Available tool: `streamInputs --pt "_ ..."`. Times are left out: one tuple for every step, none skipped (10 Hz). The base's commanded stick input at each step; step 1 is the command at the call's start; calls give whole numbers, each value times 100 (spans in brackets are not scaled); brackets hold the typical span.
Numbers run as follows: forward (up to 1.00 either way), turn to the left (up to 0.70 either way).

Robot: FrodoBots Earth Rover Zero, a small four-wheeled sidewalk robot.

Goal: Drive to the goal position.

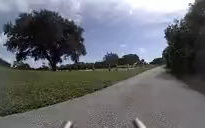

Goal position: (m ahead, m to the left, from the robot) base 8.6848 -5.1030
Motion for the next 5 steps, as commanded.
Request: streamInputs --pt "50 0" --pt "50 -11" --pt "50 -47" --pt "50 -50" --pt "50 -50"
